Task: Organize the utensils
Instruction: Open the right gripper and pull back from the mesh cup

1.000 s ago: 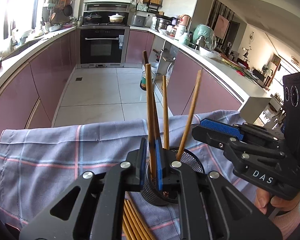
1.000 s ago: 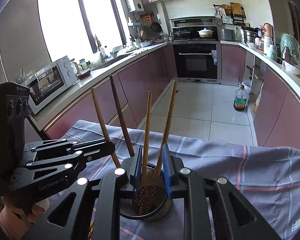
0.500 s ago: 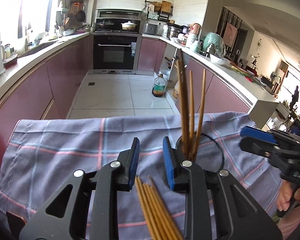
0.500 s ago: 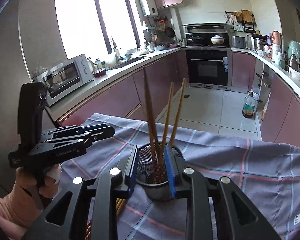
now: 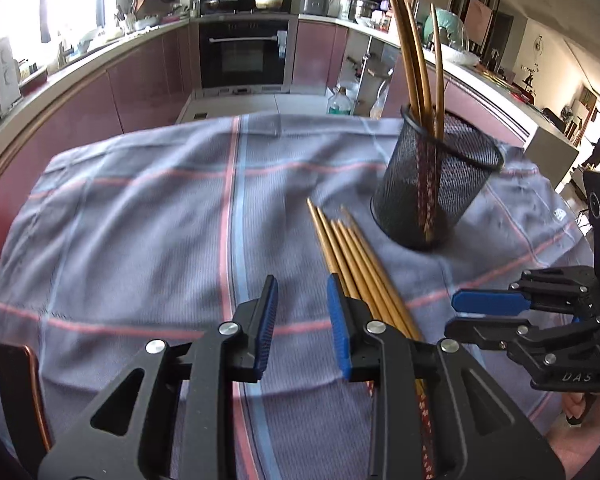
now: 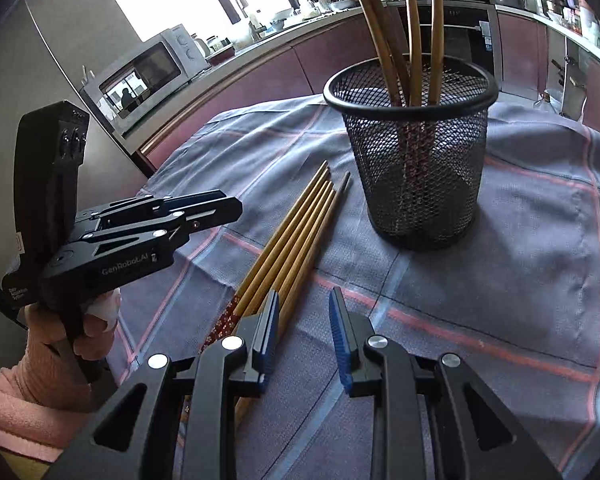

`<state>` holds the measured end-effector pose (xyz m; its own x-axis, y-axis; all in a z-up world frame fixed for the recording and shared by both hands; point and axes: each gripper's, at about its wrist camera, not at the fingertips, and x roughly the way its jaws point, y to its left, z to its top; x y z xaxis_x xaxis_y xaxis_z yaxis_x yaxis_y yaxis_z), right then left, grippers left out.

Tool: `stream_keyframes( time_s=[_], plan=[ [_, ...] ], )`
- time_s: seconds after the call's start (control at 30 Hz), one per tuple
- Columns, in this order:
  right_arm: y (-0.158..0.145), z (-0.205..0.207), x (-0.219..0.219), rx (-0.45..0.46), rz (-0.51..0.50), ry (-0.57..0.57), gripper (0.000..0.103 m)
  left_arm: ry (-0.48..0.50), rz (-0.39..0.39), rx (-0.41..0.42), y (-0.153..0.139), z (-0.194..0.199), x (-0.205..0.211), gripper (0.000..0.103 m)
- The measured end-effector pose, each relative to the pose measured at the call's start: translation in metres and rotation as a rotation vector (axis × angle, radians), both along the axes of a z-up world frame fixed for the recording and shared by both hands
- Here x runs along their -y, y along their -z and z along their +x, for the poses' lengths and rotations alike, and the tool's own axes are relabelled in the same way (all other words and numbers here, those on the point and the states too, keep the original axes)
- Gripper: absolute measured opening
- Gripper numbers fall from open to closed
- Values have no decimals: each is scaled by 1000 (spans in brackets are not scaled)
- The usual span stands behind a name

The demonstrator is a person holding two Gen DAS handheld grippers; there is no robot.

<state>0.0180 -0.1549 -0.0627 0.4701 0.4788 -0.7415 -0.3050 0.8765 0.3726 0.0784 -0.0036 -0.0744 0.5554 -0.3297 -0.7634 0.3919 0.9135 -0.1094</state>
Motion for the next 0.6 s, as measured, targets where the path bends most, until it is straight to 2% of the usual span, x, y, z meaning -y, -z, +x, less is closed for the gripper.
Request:
stream_keyframes(
  time_s=[0.13,0.37,0.6],
  plan=[
    [3,3,-13,-5,-27,1,25,4,-1,-9,8,-7,4,28],
    [9,13,-30,-22,-65,2,23,20,1,-11,7,-15,10,28],
    [12,14,-30,-14,-107,17,22,42,-12,-17,5,-19,11,28]
  ],
)
